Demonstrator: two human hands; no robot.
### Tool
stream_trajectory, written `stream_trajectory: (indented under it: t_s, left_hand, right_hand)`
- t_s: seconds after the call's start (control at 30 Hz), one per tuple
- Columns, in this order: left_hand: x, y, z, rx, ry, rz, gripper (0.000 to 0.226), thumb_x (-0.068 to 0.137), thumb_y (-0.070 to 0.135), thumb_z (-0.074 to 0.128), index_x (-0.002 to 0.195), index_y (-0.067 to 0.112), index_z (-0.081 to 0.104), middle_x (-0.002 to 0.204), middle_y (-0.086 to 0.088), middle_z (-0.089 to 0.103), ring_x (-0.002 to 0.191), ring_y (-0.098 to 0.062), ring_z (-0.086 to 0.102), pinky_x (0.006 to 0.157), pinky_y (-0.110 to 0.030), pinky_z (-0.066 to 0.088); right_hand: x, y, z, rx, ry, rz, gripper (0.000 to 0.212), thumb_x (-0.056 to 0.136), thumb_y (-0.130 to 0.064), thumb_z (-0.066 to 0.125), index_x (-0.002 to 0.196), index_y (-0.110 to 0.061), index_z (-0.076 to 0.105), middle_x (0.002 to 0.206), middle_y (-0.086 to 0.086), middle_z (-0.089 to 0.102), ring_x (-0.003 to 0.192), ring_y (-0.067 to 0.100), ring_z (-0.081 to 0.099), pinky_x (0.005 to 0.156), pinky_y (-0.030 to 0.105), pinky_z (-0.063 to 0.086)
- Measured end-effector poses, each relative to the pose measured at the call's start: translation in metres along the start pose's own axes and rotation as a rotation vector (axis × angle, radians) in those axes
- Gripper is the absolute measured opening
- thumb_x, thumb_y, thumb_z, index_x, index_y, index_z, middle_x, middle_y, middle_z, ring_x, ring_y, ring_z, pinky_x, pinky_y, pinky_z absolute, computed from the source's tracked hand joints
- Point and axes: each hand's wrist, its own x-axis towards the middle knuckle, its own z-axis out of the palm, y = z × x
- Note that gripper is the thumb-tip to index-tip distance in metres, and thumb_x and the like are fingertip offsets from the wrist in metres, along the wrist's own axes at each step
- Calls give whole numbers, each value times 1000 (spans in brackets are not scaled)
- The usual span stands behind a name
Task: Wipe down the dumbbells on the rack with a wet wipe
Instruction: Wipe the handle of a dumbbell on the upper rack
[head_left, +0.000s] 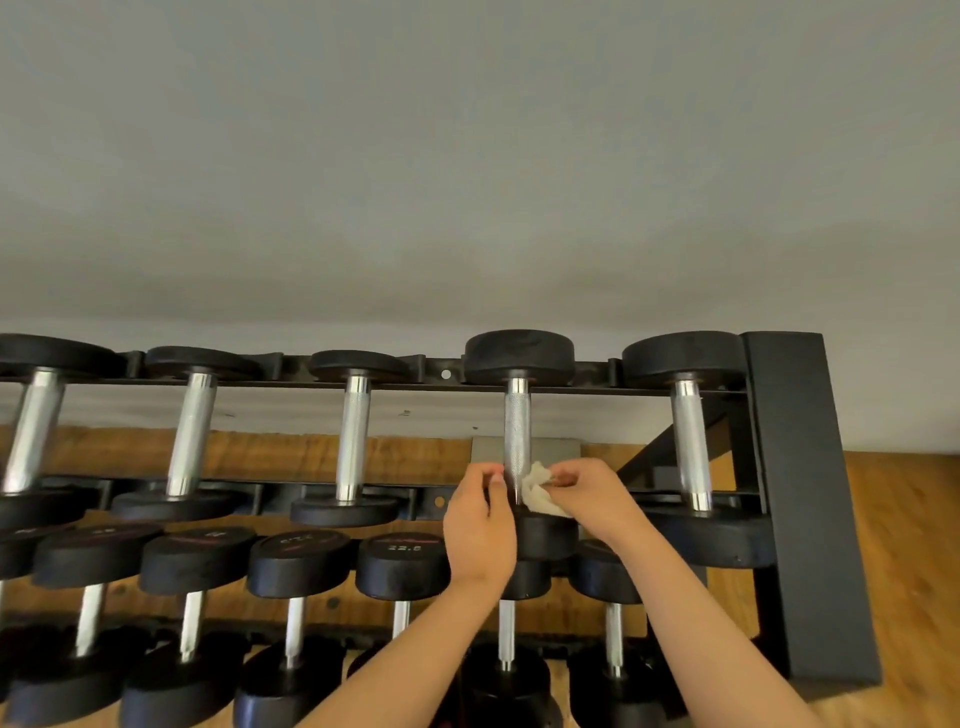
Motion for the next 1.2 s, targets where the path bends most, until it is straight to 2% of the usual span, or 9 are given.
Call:
stream_trajectory:
  t_s: [0.07, 0.23, 0.43, 0.53, 0.63, 0.73, 0.83, 1.0, 1.2]
  left_hand:
    - [-2, -1, 2, 77, 43, 42, 14, 101, 26, 41, 98, 28, 54, 89, 15, 60, 83, 1, 54, 71, -12, 40]
    - [-2, -6, 7, 103, 140, 48, 15, 96, 33, 37, 97, 31, 52, 88, 14, 62, 83, -10, 59, 85, -43, 50]
    - [0, -7, 5, 38, 99, 71, 23, 83, 53, 49, 85, 32, 58, 82, 15, 60, 80, -4, 58, 82, -43, 51]
    - [1, -9, 3, 5, 69, 104, 13, 77, 47, 58, 73, 34, 58, 75, 17, 58, 78, -3, 57, 80, -44, 51]
    - [2, -11, 4, -8, 46, 72, 10, 76, 39, 59, 69, 33, 58, 72, 16, 58, 77, -4, 56, 80, -46, 50]
    - [3, -13, 5, -5, 28, 38, 17, 80, 18, 66, 70, 30, 60, 72, 14, 59, 78, -5, 55, 81, -45, 50]
    - [3, -14, 5, -8, 30, 49, 15, 82, 19, 66, 71, 29, 61, 72, 13, 59, 77, -5, 54, 79, -44, 50]
    - [2, -10, 5, 33, 80, 119, 28, 82, 46, 43, 73, 26, 60, 72, 13, 57, 75, -7, 53, 74, -45, 50]
    - [2, -13, 7, 49, 114, 103, 14, 86, 36, 47, 86, 27, 58, 84, 15, 58, 84, -7, 54, 80, -41, 51]
  right_hand:
    - [3, -1, 6, -89, -21, 20, 8, 91, -23, 66, 87, -17, 70, 81, 2, 66, 83, 15, 61, 75, 25, 49]
    - [11, -5, 12, -207, -56, 62, 20, 92, -30, 64, 86, -13, 71, 85, 7, 68, 81, 17, 63, 78, 28, 51]
    - [15, -8, 14, -178, -7, 39, 31, 90, -24, 66, 65, -7, 60, 62, 8, 51, 62, 16, 50, 66, 26, 44]
    - [11, 0, 6, -17, 25, -23, 17, 87, -18, 71, 73, -8, 70, 72, 10, 64, 74, 15, 60, 72, 25, 47]
    - [6, 1, 3, 59, 12, -47, 22, 87, -21, 72, 66, -15, 66, 63, 2, 57, 67, 13, 55, 69, 26, 44]
    - [3, 0, -9, 153, -162, 39, 22, 91, -34, 65, 91, -14, 74, 85, 4, 67, 86, 15, 62, 82, 27, 46]
    - [4, 2, -23, 184, -365, 46, 39, 79, -46, 73, 109, -21, 74, 105, -3, 73, 106, 14, 64, 97, 31, 46]
    - [11, -3, -17, -66, -270, -26, 27, 80, -39, 77, 97, -18, 74, 88, -3, 72, 90, 13, 67, 86, 29, 51]
    - [21, -16, 7, -179, -191, 59, 26, 80, -39, 76, 76, -19, 60, 71, -3, 58, 69, 10, 55, 62, 20, 41]
